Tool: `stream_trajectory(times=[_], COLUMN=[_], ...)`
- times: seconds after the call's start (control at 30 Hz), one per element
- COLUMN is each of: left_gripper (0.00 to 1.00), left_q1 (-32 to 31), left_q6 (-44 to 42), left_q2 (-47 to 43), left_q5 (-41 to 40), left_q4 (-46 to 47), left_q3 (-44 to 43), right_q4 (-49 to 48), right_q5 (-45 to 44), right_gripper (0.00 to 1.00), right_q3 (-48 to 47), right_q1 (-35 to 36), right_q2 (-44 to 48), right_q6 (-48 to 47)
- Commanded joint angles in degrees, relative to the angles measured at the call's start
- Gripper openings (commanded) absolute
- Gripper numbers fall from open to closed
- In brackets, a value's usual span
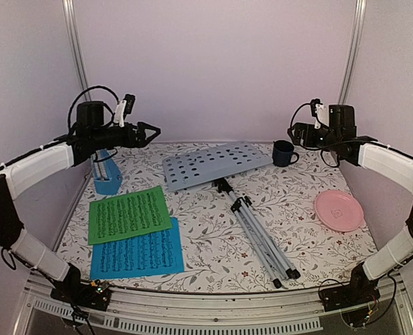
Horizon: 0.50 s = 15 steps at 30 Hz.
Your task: Set up the instrument practice props
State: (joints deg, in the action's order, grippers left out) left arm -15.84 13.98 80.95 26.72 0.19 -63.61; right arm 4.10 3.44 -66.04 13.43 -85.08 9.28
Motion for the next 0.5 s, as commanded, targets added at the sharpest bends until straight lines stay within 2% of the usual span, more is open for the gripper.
stream_trajectory(times=[0.0, 0.1, 0.3, 0.4, 0.47], left_gripper=[0.99, 0.99, 0.99, 0.99, 0.99], left_q1=[-2.9, -4.0, -4.3, -5.2, -6.8], left_q6=[-6.8, -7.6, 3.8, 1.1, -2.6], left_q2=[11.1, 17.6, 22.9, 22.8, 24.3], left_q5=[7.2, 5.2, -0.9, 0.6, -2.5], left_q4=[-13.6, -17.5, -8.7, -4.8, -8.7], left_q3=[-13.0, -20.6, -21.7, -21.1, -24.9], right_q4=[-3.3, -3.3, -4.6, -8.1, -8.6], right_q5=[9.6, 12.9, 15.7, 15.8, 17.8], right_gripper=[0.99, 0.99, 0.99, 0.99, 0.99], right_q3=[1.3, 2.1, 5.2, 8.7, 9.6], right_q1=[0.0, 0.0, 0.1, 0.1, 0.1], right_q2=[2.7, 3.1, 3.3, 4.1, 4.2], right_q6=[-2.3, -1.8, 1.4, 4.0, 4.1])
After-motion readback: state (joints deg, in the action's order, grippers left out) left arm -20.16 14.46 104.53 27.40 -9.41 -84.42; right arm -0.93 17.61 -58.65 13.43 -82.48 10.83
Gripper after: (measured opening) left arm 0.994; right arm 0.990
